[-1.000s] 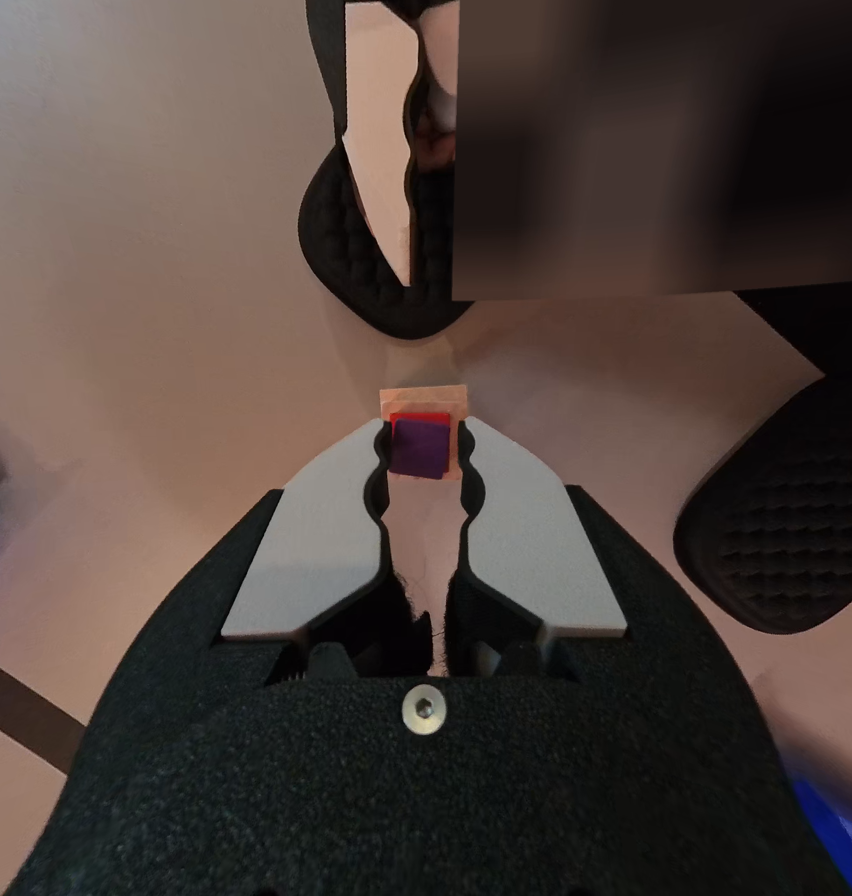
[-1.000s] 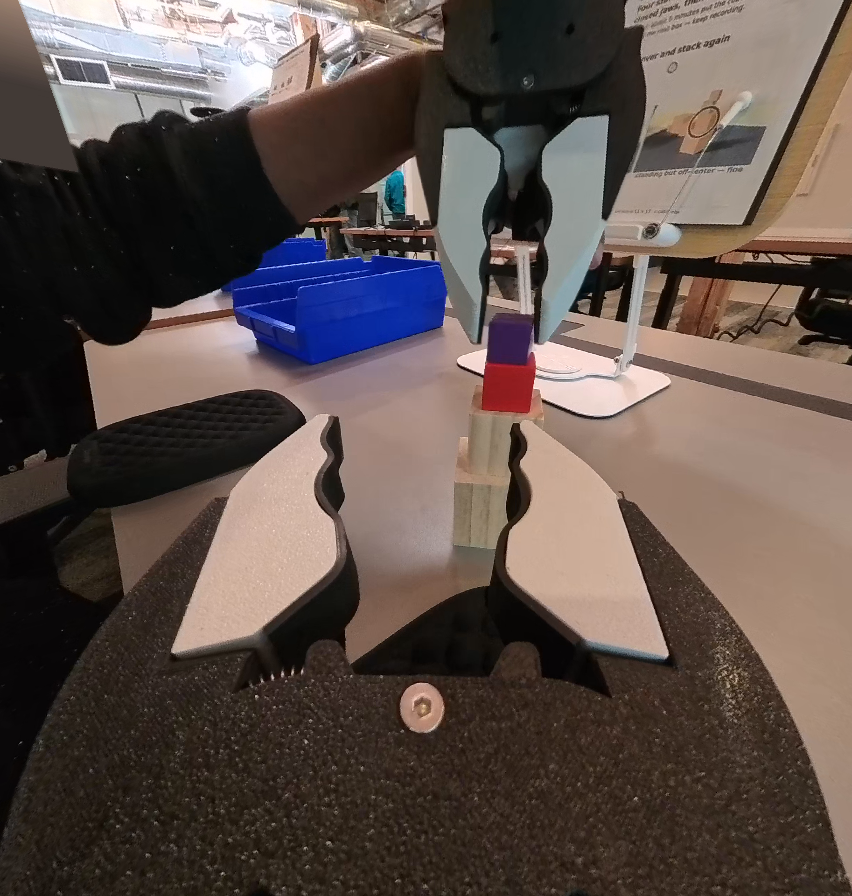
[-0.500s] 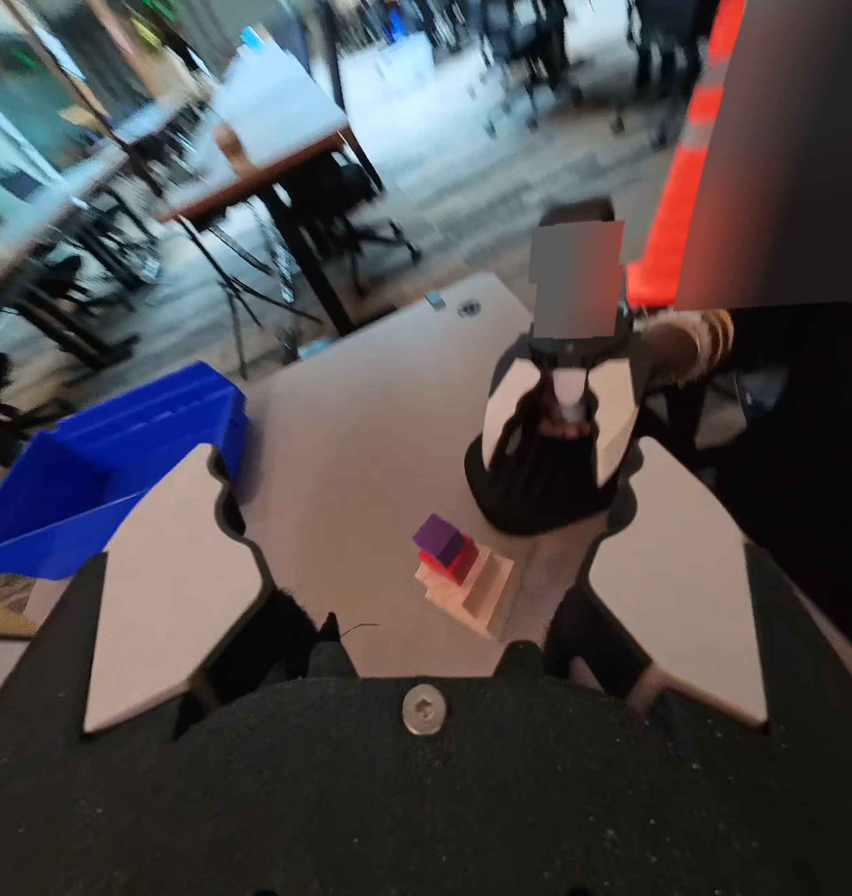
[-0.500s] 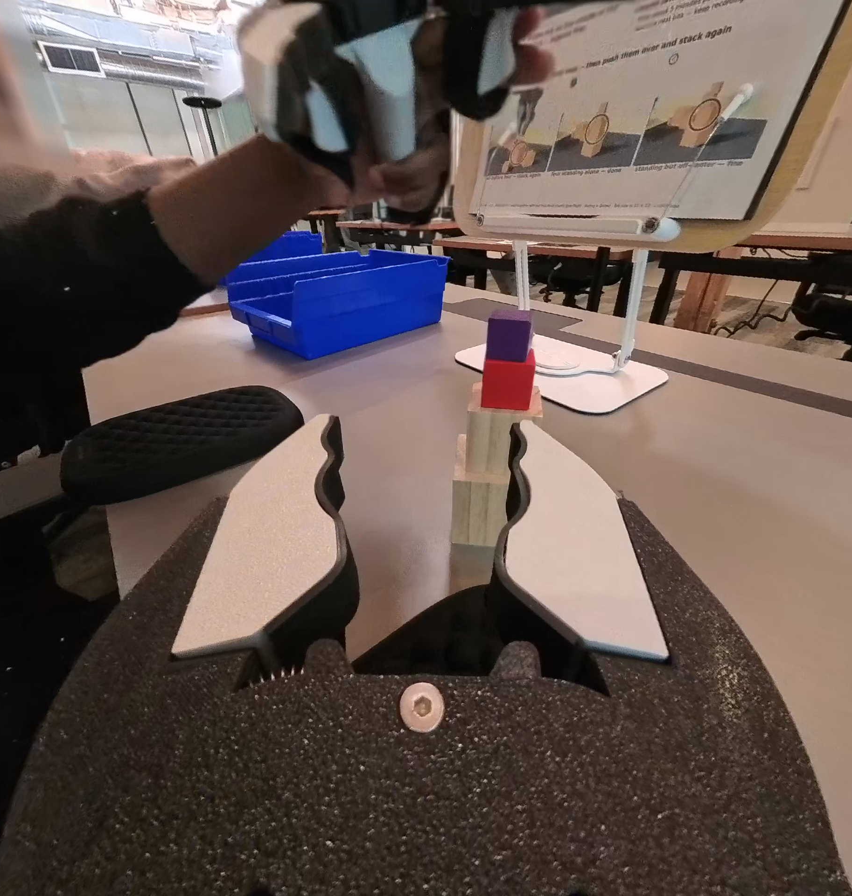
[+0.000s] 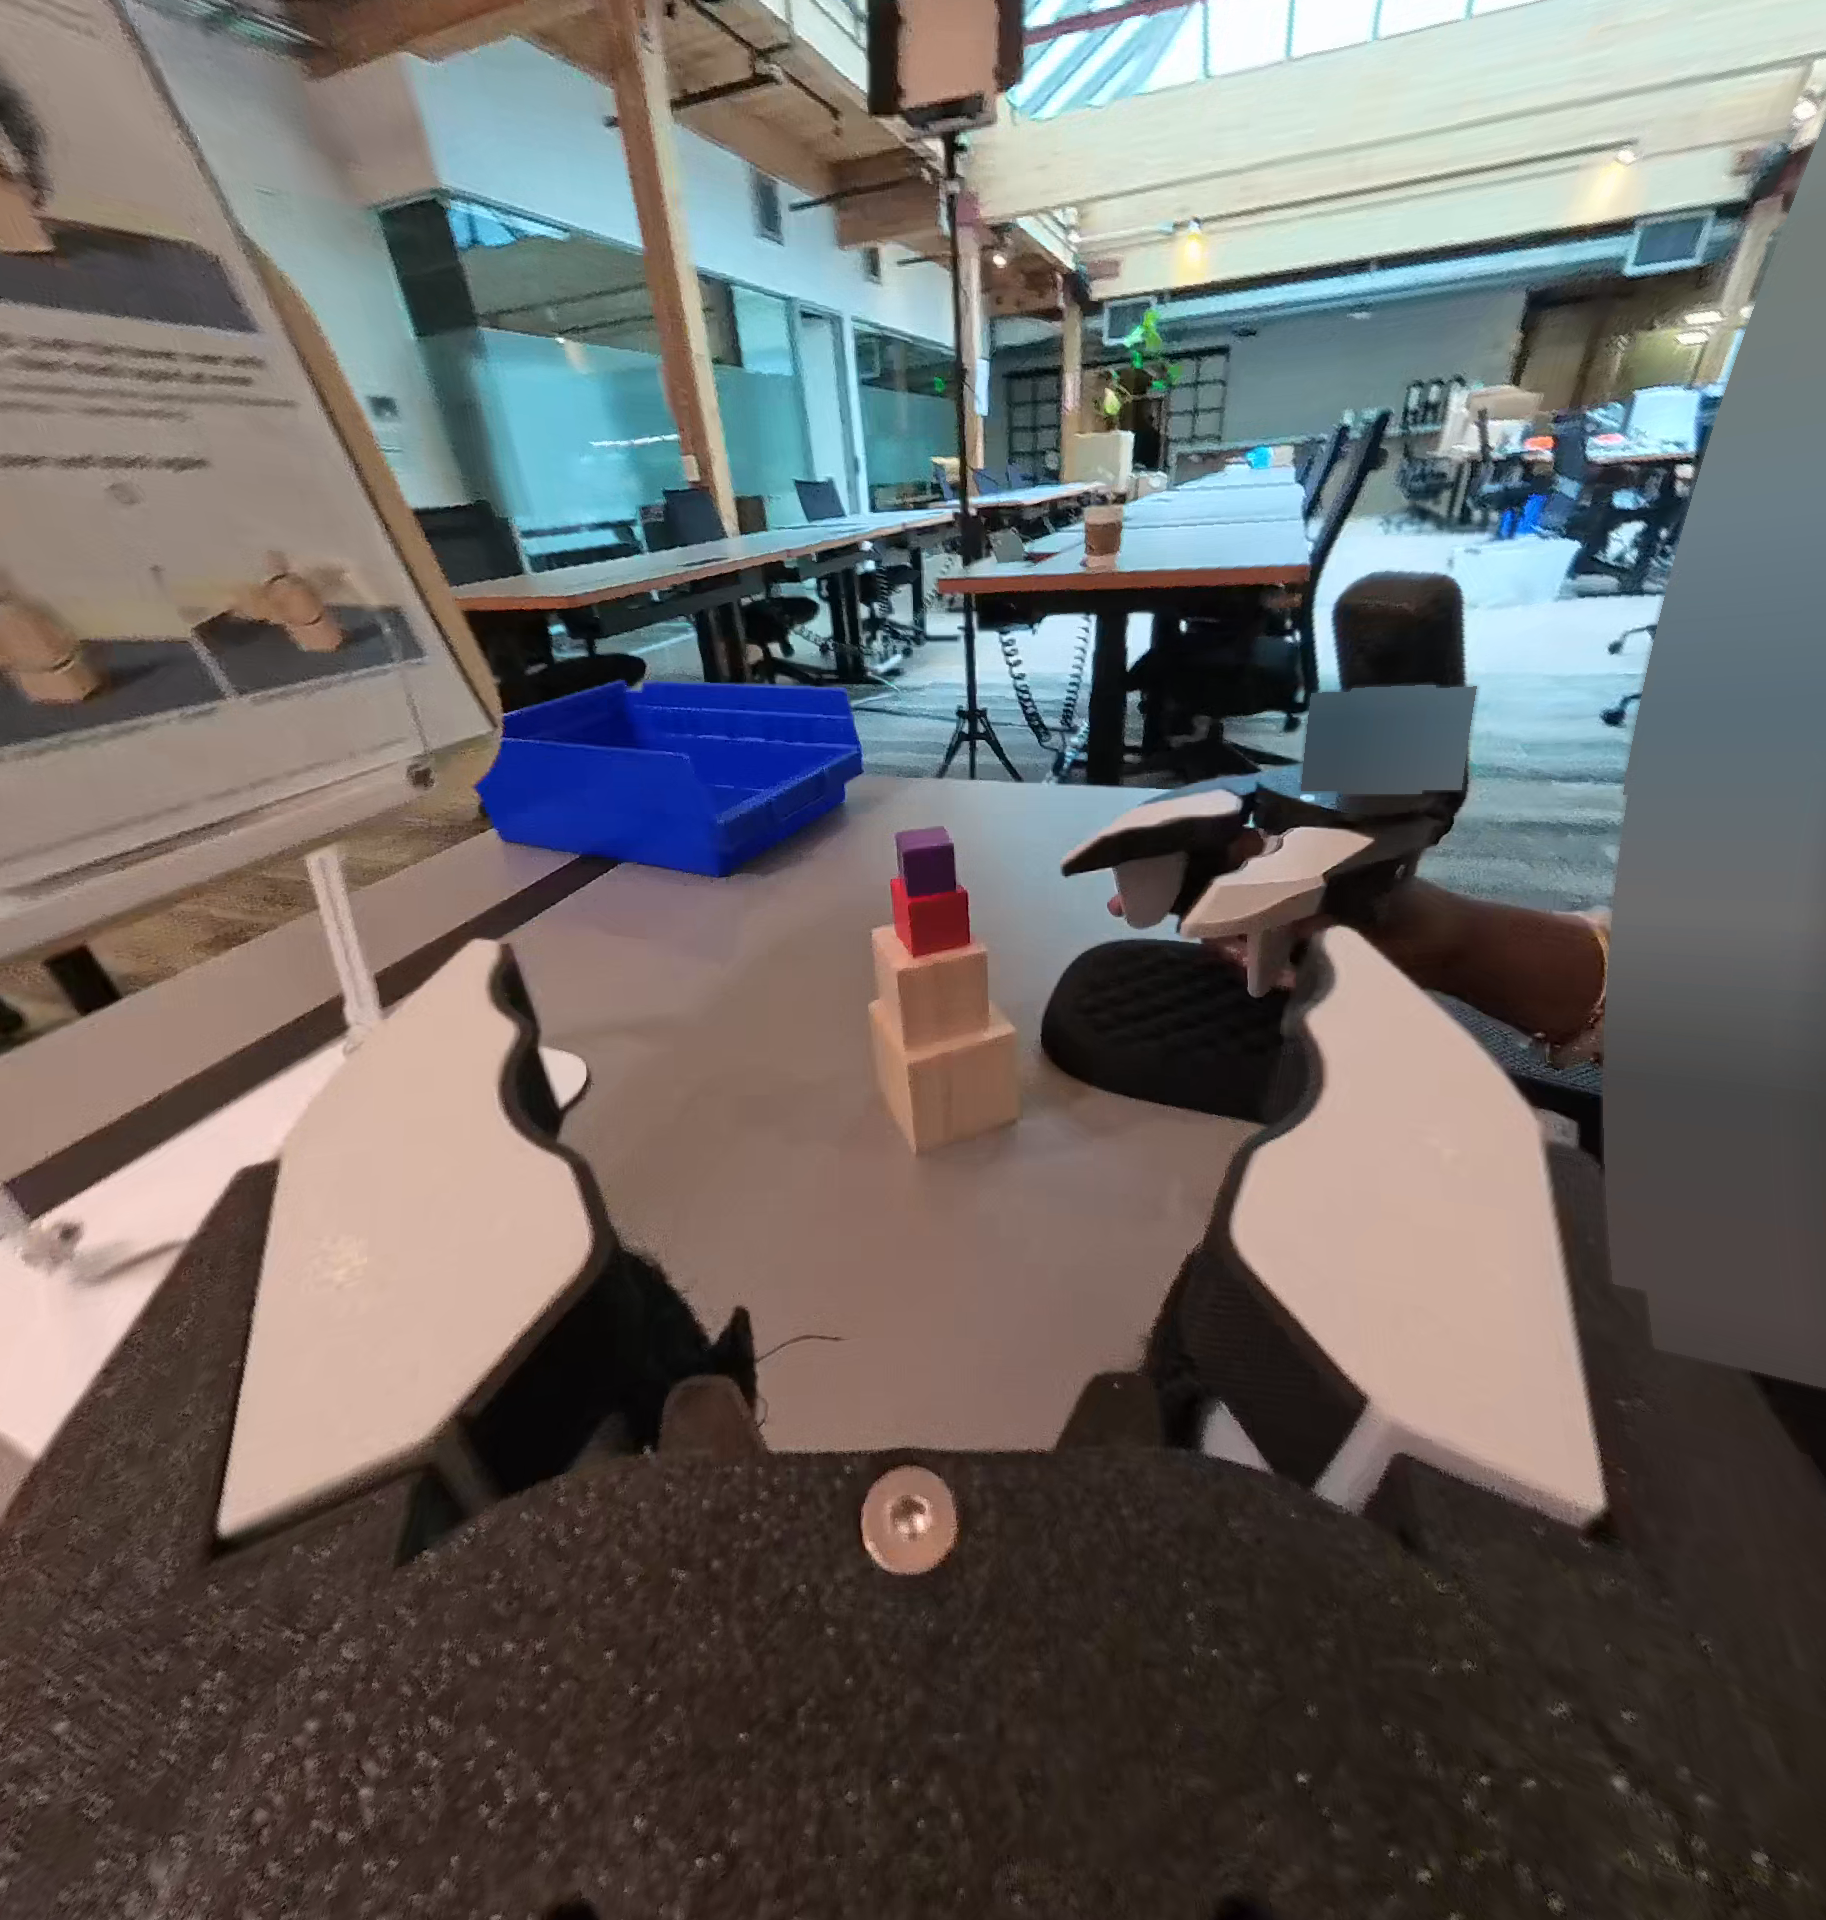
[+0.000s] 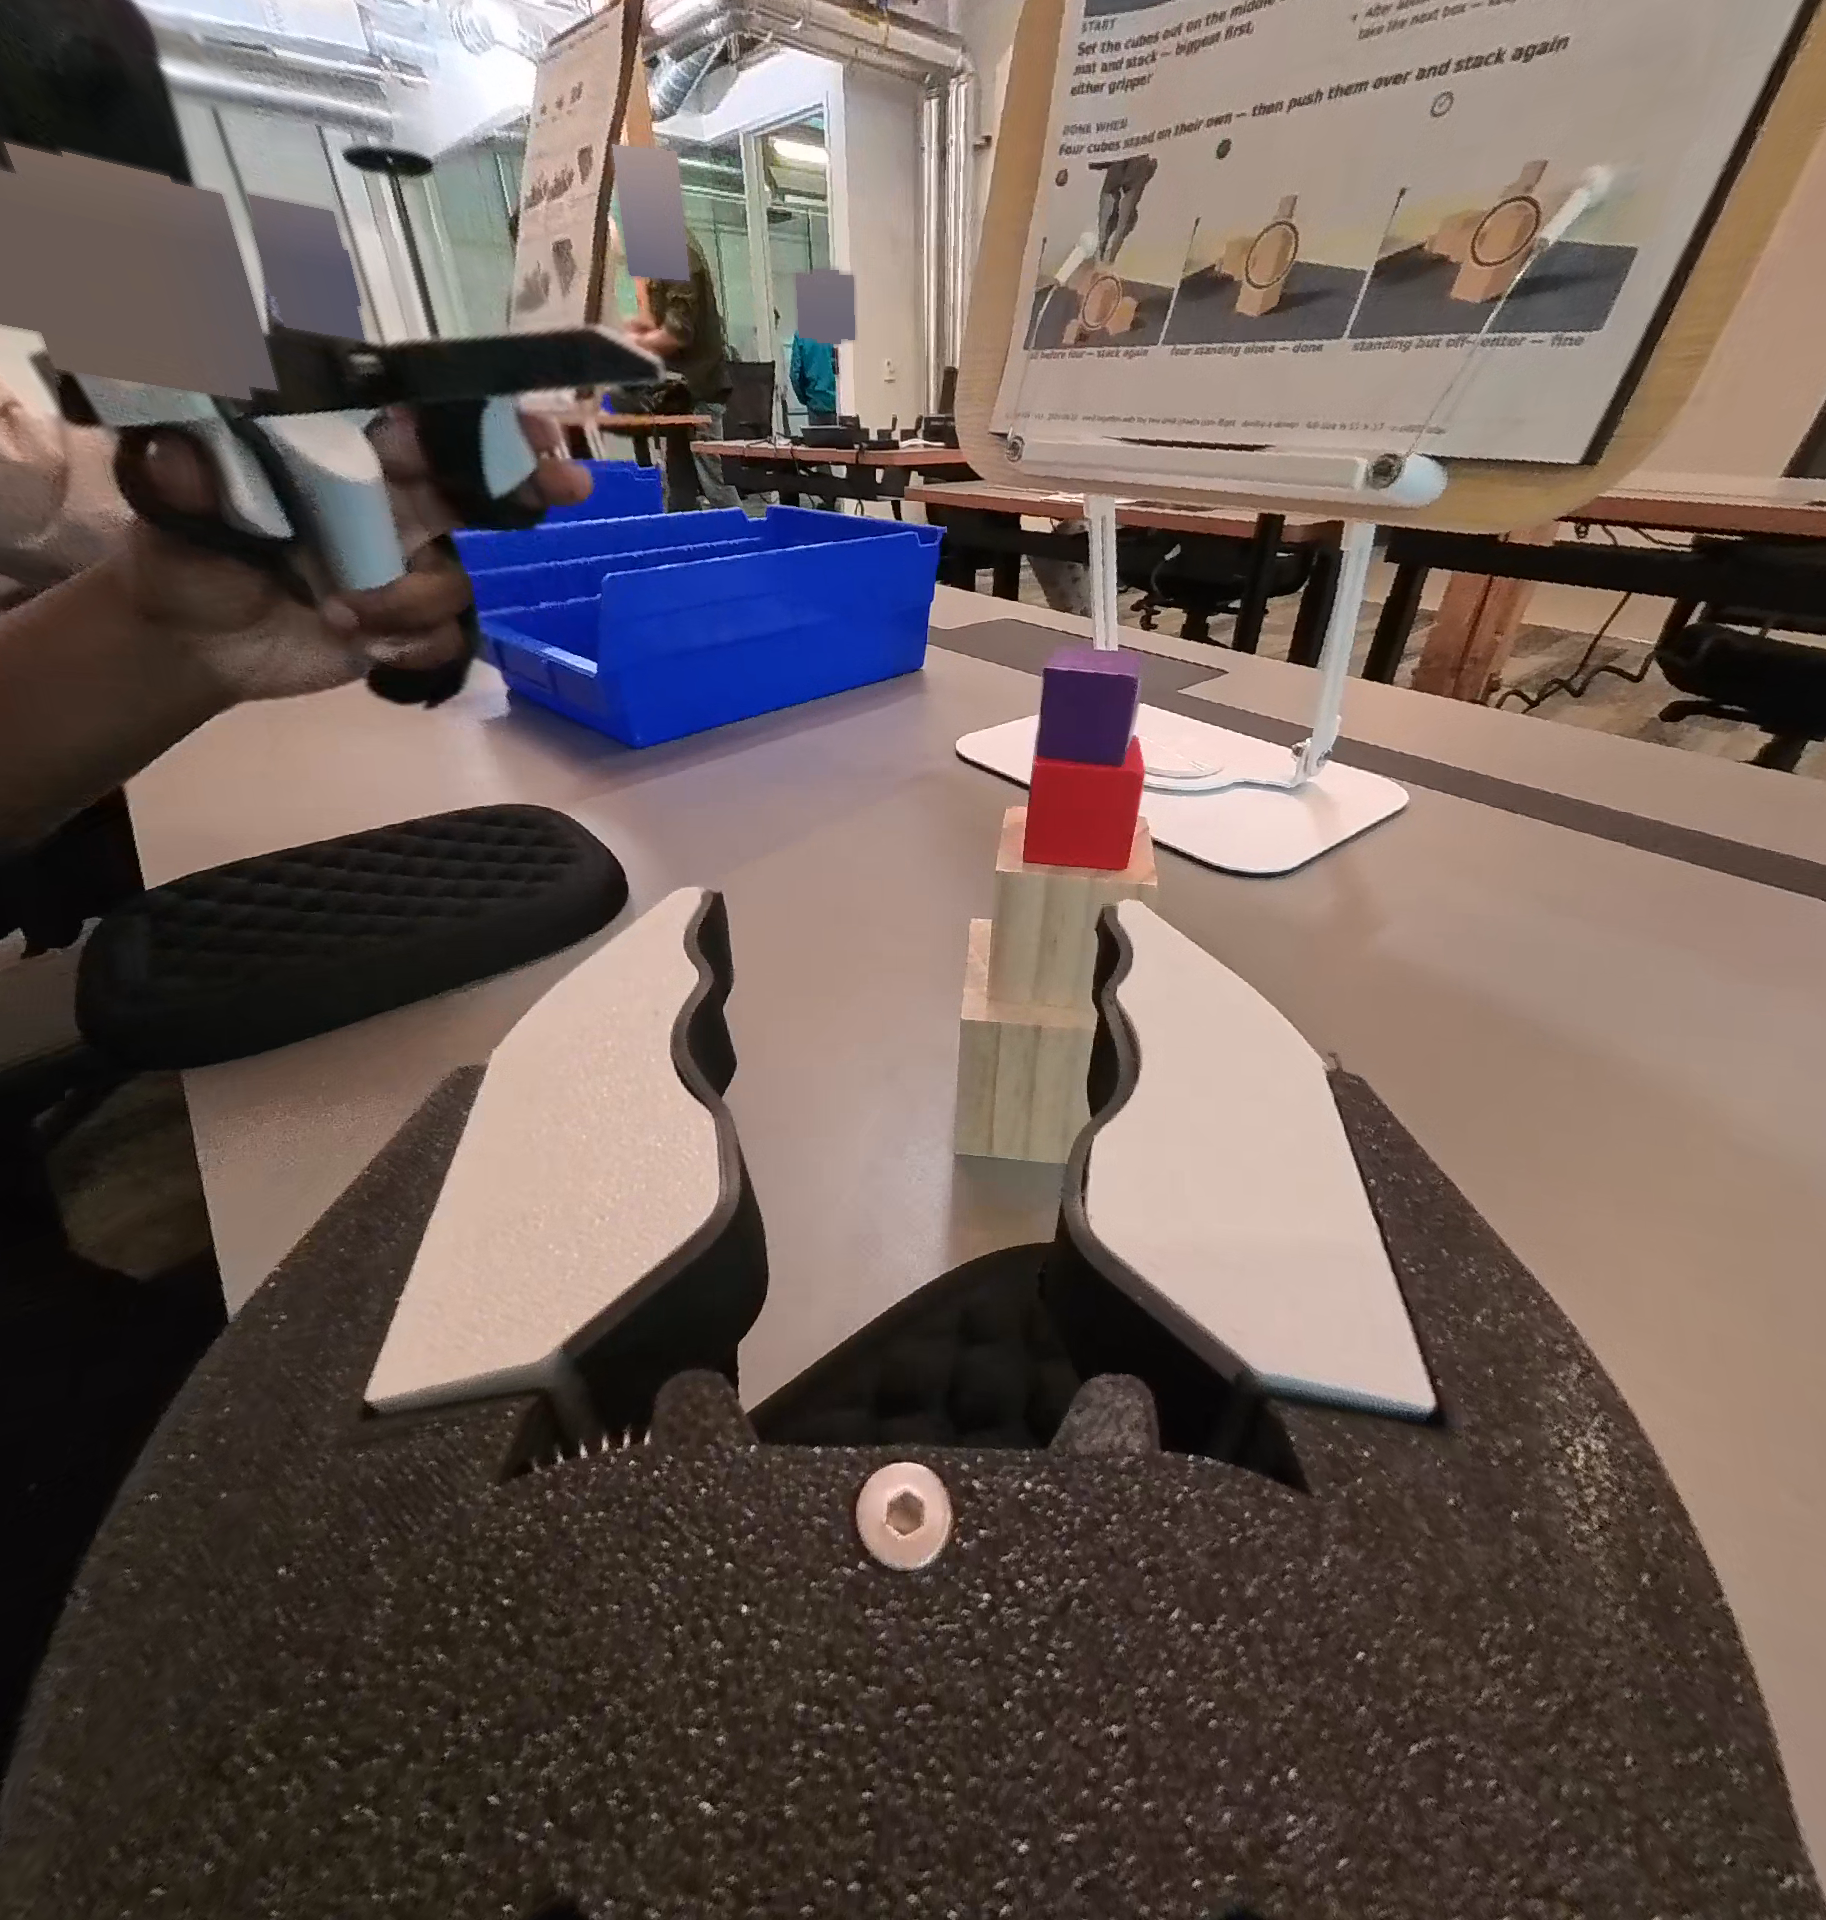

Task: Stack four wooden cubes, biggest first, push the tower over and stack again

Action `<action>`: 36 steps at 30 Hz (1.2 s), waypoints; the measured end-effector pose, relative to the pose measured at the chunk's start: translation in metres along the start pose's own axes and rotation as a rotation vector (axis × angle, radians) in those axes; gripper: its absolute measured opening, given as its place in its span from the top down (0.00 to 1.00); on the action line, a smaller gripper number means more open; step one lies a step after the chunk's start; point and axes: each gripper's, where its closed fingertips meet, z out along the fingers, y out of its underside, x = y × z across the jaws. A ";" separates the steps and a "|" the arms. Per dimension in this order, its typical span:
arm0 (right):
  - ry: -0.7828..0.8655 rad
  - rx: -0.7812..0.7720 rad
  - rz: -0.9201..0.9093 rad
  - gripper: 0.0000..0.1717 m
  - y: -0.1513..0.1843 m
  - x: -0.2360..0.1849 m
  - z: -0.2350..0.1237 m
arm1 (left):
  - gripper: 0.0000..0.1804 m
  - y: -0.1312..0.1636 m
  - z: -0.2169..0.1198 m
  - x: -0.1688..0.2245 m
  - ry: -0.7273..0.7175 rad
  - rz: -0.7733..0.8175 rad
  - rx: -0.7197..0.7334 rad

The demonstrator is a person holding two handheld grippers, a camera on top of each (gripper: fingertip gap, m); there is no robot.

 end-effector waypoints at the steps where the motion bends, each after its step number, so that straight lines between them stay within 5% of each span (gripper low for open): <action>1: 0.002 -0.006 -0.004 0.61 0.001 0.000 0.001 | 0.30 0.004 -0.008 0.000 -0.018 -0.006 0.015; 9: 0.032 -0.059 -0.038 0.55 0.007 0.000 0.005 | 0.33 0.023 -0.038 -0.004 -0.212 0.062 0.073; 16: 0.069 -0.076 -0.031 0.47 0.008 0.005 0.006 | 0.32 0.059 -0.027 0.006 -0.192 0.050 0.018; 23: 0.037 -0.027 0.097 0.35 -0.002 0.017 0.002 | 0.31 0.058 -0.031 0.005 -0.206 0.058 0.048; 28: 0.067 -0.117 0.018 0.34 -0.009 0.046 -0.012 | 0.32 0.060 -0.029 0.006 -0.201 0.067 0.034; 31: 0.059 -0.192 -0.043 0.44 -0.014 0.068 -0.021 | 0.31 0.067 -0.024 0.010 -0.192 0.112 -0.019; 34: -0.056 -0.291 -0.109 0.70 -0.010 0.076 -0.027 | 0.28 0.074 -0.019 0.013 -0.204 0.167 -0.073; 36: -0.127 -0.294 -0.116 0.74 -0.011 0.079 -0.023 | 0.27 0.078 -0.016 0.015 -0.199 0.195 -0.106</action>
